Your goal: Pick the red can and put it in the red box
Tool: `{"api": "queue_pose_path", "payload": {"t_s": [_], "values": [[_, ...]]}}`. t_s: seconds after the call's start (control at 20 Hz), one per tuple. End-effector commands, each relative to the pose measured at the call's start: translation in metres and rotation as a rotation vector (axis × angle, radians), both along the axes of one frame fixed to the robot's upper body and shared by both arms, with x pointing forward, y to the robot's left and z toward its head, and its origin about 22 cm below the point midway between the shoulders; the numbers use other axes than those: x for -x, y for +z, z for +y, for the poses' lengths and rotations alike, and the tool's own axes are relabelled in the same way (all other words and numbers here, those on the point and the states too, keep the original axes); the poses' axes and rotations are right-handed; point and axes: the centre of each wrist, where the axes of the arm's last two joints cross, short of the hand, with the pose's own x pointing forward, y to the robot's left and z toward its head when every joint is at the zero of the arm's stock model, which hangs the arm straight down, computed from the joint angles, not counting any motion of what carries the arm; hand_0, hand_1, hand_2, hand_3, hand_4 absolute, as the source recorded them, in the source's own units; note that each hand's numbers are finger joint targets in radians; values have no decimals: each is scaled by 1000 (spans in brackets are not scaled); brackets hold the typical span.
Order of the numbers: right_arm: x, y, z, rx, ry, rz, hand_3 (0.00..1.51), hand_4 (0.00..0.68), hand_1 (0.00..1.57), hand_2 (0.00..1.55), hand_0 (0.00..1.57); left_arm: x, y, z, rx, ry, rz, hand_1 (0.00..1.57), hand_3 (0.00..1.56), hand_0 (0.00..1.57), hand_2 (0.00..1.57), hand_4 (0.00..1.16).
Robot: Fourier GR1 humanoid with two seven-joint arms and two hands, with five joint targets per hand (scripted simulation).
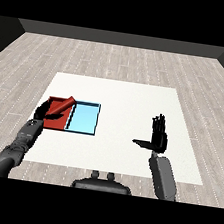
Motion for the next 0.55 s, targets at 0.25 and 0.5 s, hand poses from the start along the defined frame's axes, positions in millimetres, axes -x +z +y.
{"api": "queue_pose_path", "payload": {"t_s": [0.25,0.5], "values": [[-1,-1,1,24,23,-8,0,0,0,0,0,-40,31,-64,536,-256,-789,0,0,0,0,0],[6,-5,-1,62,58,-22,0,0,0,0,0,-5,-12,-115,627,-391,-869,0,0,0,0,0]]}}
